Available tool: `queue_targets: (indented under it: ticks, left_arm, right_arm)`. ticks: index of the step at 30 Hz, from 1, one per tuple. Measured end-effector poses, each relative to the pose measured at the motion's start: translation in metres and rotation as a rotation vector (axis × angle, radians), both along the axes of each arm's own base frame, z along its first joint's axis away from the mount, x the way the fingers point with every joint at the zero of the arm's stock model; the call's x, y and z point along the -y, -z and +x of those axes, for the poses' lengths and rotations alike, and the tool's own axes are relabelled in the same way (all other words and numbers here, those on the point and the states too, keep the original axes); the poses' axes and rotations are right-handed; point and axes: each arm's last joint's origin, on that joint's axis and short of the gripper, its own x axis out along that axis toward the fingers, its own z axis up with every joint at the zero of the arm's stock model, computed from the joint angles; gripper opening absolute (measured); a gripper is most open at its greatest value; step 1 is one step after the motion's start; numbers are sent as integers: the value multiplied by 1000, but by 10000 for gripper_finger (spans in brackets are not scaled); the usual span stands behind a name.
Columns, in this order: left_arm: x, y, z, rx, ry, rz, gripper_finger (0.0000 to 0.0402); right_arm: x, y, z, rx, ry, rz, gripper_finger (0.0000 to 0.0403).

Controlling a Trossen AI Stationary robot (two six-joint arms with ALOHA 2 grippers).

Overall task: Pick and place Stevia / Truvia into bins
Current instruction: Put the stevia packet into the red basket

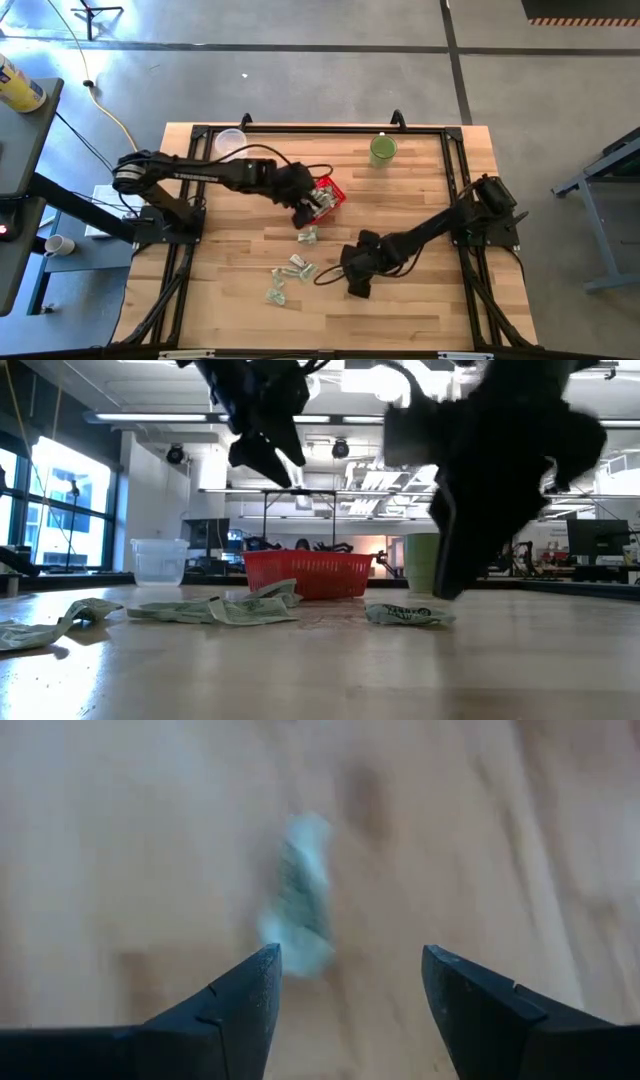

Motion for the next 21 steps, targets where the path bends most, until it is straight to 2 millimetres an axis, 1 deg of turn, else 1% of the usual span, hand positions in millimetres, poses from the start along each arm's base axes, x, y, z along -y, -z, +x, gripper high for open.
queue_targets:
  ticks: [2, 4, 5, 7, 10, 13, 15, 16, 18, 21]
  left_arm:
    - [11, -2, -3, -10, 14, -24, 299]
    - [30, -5, -11, -52, 29, -2, 281]
    - [40, -7, -15, -55, 37, 16, 271]
    - [57, -11, -26, -85, 35, 43, 251]
    - [77, -19, -38, -63, -2, 56, 227]
    - [92, -19, -50, -97, -52, 47, 211]
    - [102, -16, -58, -149, -76, 46, 204]
    - [106, -15, -63, -179, -90, 54, 202]
    - [114, -13, -71, -212, -120, 70, 197]
    - [123, -7, -82, -250, -163, 98, 193]
  right_arm:
    - [-2, -9, 9, 46, -68, 21, 232]
    - [-4, -14, 14, 88, -132, 25, 232]
    - [-4, -14, 15, 96, -141, 18, 232]
    - [-3, -5, 16, 71, -135, 4, 232]
    - [-2, 15, 21, 36, -137, 1, 232]
    - [-4, 23, 28, 59, -137, 25, 231]
    - [-2, 25, 27, 47, -109, -19, 220]
    - [-1, 25, 25, 39, -93, -45, 208]
    - [4, 25, 22, 4, -85, -93, 167]
    - [13, 27, 17, -62, -131, -151, 76]
